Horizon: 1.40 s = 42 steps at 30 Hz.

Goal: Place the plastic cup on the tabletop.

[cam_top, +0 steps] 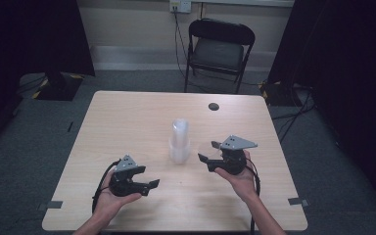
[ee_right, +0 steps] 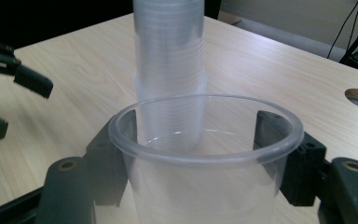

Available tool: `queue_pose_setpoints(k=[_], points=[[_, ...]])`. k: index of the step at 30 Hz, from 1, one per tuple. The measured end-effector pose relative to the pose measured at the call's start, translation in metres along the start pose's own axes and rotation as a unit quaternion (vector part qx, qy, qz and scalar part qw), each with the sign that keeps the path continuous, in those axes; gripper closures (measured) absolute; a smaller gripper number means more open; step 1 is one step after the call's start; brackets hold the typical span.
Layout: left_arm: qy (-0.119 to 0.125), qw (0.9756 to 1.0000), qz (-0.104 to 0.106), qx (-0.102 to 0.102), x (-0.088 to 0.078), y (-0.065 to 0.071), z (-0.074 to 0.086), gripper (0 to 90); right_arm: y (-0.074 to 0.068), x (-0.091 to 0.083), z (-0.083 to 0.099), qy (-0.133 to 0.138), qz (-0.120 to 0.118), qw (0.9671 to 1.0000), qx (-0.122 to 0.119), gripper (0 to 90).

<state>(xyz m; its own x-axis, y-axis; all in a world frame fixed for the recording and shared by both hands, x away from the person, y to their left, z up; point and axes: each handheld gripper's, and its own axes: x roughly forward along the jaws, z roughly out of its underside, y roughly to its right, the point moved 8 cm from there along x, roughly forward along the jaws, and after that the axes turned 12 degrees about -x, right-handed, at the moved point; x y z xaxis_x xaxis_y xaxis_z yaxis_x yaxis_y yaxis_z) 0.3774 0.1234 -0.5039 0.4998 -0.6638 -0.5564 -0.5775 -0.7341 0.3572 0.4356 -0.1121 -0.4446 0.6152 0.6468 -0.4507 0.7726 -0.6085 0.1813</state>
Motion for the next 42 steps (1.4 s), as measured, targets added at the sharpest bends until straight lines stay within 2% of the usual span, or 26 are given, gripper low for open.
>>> queue_pose_setpoints(k=[1,4,8,11,18,24,30,42], points=[[-0.005,1.0000,-0.005,0.007,0.002,-0.001,0.001,20.6,0.002,0.000,-0.001,0.002,0.001,1.0000,0.003,30.3],[-0.017,0.9998,-0.007,0.006,0.004,-0.001,0.004,18.1,0.007,0.003,-0.002,0.006,0.005,0.9999,0.011,30.3],[-0.012,0.9999,-0.001,0.002,0.004,-0.002,0.004,18.5,0.018,0.009,-0.001,0.010,0.017,0.9993,0.032,30.2],[-0.010,1.0000,0.001,-0.002,0.003,-0.004,0.003,17.8,0.021,0.012,0.001,0.010,0.021,0.9990,0.038,30.2],[-0.002,0.9998,-0.011,-0.016,-0.003,-0.012,0.002,17.5,0.036,0.018,0.006,0.005,0.046,0.9972,0.059,30.0],[-0.014,0.9997,-0.020,-0.009,0.001,-0.014,0.005,18.1,0.047,0.029,0.012,-0.003,0.057,0.9957,0.073,29.7],[-0.028,0.9994,-0.021,-0.002,0.003,-0.013,0.008,18.2,0.057,0.041,0.015,-0.008,0.060,0.9939,0.092,29.0],[-0.026,0.9994,-0.023,0.001,0.005,-0.013,0.009,20.1,0.071,0.062,0.021,-0.020,0.062,0.9921,0.108,27.1]])
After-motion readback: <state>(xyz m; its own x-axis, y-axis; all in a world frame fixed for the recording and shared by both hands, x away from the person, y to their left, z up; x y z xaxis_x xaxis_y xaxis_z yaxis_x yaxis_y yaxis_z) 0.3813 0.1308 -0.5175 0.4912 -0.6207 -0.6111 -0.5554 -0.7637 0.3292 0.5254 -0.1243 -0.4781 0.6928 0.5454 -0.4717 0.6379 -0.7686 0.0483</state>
